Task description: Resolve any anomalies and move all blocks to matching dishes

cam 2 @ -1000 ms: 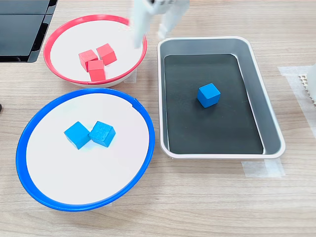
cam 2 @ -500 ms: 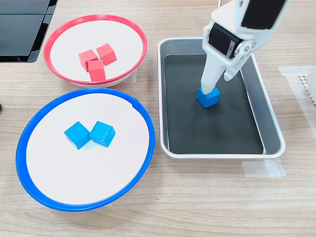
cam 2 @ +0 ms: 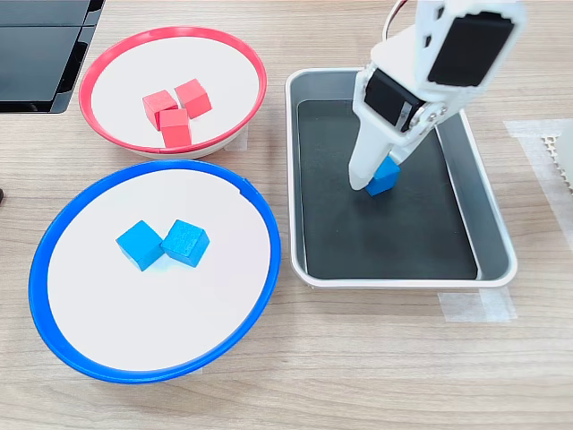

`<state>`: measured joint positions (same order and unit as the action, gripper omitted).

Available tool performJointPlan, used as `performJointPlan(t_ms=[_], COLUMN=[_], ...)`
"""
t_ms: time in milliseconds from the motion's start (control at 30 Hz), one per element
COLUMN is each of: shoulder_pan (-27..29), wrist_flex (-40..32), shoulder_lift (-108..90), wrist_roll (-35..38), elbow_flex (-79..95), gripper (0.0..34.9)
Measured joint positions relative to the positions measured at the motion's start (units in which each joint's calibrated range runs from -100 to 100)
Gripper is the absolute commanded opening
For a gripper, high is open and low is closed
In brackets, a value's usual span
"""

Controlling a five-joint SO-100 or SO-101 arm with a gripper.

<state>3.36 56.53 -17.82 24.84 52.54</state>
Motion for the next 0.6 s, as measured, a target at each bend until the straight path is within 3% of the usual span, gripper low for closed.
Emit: performJointPlan(t_ms=[33,100,367,600], shoulder_pan=[0.0,0.0,-2.6,-11.3], wrist_flex=[-0.2,-0.9,-0.2,-0.1], shoulder_lift=[0.4,1.0,1.5,4.2], wrist_roll=[0.1,0.3,0.1,-5.0], elbow_flex=[0.2,0.2,-4.8,-24.5], gripper=[10.1,0.4,0.3,0.3])
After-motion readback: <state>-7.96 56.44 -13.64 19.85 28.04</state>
